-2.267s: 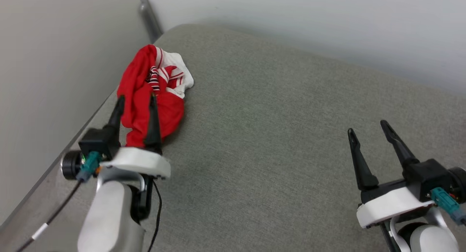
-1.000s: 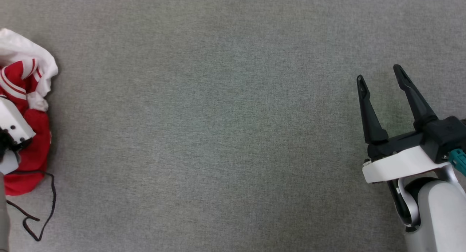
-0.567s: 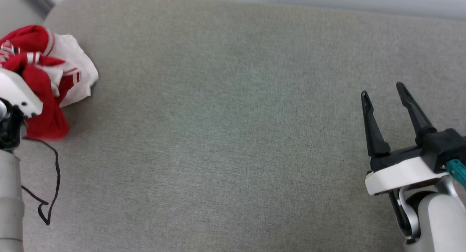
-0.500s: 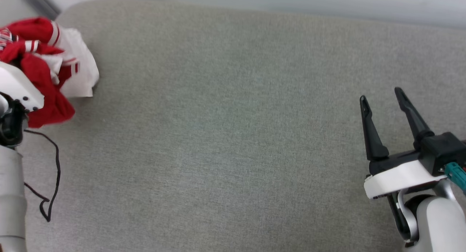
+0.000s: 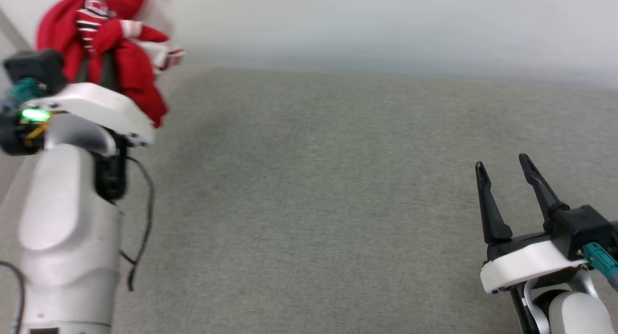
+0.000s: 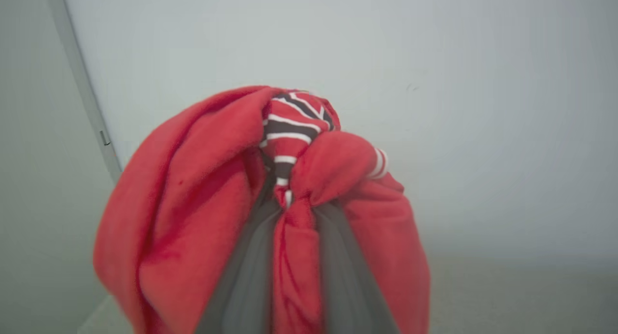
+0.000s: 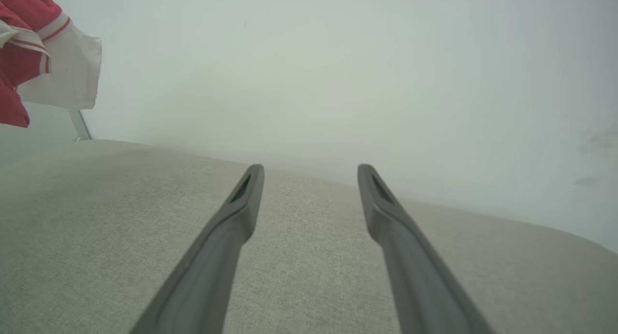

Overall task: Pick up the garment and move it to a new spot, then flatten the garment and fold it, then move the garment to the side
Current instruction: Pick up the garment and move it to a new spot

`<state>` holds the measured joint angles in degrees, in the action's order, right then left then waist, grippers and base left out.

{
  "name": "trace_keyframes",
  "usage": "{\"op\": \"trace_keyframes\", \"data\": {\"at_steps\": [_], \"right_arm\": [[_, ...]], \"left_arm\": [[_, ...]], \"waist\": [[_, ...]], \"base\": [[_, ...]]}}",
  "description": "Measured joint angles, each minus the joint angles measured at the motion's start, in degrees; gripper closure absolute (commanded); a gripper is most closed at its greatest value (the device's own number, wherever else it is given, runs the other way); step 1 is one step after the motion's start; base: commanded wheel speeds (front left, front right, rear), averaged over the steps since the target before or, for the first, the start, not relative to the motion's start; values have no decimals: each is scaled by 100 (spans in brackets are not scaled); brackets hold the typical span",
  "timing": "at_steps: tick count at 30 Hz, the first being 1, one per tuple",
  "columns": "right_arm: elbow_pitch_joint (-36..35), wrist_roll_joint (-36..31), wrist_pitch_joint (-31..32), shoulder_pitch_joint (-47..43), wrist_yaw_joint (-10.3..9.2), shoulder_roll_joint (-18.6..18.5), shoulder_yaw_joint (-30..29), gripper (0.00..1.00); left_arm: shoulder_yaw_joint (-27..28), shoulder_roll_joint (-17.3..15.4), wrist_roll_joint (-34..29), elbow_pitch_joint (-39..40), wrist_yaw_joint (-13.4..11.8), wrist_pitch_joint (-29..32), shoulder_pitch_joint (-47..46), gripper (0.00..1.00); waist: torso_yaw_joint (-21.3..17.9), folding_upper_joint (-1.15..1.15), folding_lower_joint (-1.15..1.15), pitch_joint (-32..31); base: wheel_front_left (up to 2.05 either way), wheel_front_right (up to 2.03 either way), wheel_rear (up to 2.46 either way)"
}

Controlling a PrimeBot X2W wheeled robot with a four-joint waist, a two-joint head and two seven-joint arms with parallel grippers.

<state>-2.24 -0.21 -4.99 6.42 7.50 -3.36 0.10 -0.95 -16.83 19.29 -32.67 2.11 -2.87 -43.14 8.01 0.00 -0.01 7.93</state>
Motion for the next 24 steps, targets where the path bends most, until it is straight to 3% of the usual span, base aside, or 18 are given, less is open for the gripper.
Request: {"op": "trace_keyframes", "data": {"at_steps": [12, 20, 24], "right_arm": [[-91, 163, 98, -177, 0, 33, -38, 0], [9, 401, 0, -285, 0, 35, -40, 0], [66, 457, -57, -302, 0, 35, -22, 0]], "left_arm": [[-1209, 1229, 113, 424, 349, -223, 638, 100], [-2559, 1392, 425, 374, 443, 78, 1652, 100], [-3171, 1403, 704, 389, 369, 316, 2263, 100]], "waist": [[-1041, 0, 0, -154], [-1587, 0, 0, -33], [-1706, 0, 0, 24]], "base": [[0, 0, 0], [0, 0, 0], [0, 0, 0]]}}
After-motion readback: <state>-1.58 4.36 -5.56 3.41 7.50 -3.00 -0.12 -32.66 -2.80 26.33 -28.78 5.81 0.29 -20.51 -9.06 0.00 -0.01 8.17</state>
